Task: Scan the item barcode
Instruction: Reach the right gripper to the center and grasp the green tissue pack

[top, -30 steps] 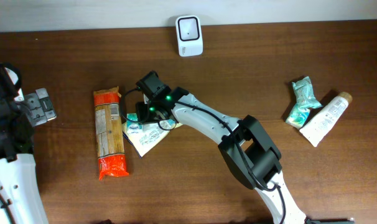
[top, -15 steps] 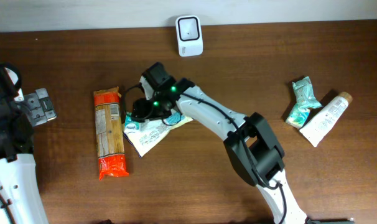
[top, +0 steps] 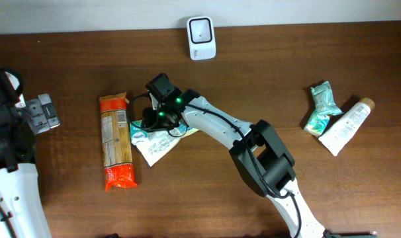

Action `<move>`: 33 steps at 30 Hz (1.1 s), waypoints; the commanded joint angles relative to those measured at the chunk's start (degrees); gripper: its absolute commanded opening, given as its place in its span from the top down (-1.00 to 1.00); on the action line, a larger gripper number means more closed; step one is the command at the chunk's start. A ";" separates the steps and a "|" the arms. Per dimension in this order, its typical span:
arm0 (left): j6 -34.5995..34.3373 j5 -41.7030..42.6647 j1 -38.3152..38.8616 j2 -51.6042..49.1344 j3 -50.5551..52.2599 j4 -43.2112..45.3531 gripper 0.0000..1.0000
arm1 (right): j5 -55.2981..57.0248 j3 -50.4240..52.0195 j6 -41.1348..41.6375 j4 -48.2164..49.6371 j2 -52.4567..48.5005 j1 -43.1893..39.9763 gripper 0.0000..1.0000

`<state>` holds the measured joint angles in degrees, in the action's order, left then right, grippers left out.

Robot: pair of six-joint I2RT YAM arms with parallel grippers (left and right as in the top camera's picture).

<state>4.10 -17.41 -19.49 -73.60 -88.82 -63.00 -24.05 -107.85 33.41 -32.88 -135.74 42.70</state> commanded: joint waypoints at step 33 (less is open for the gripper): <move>0.72 -0.42 -0.17 0.24 -0.31 0.09 -0.98 | 8.57 -10.43 -13.38 -9.92 0.26 1.95 -0.23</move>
<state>4.10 -17.41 -19.49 -73.60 -88.82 -63.02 -22.61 -117.64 18.15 -45.47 -132.84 43.53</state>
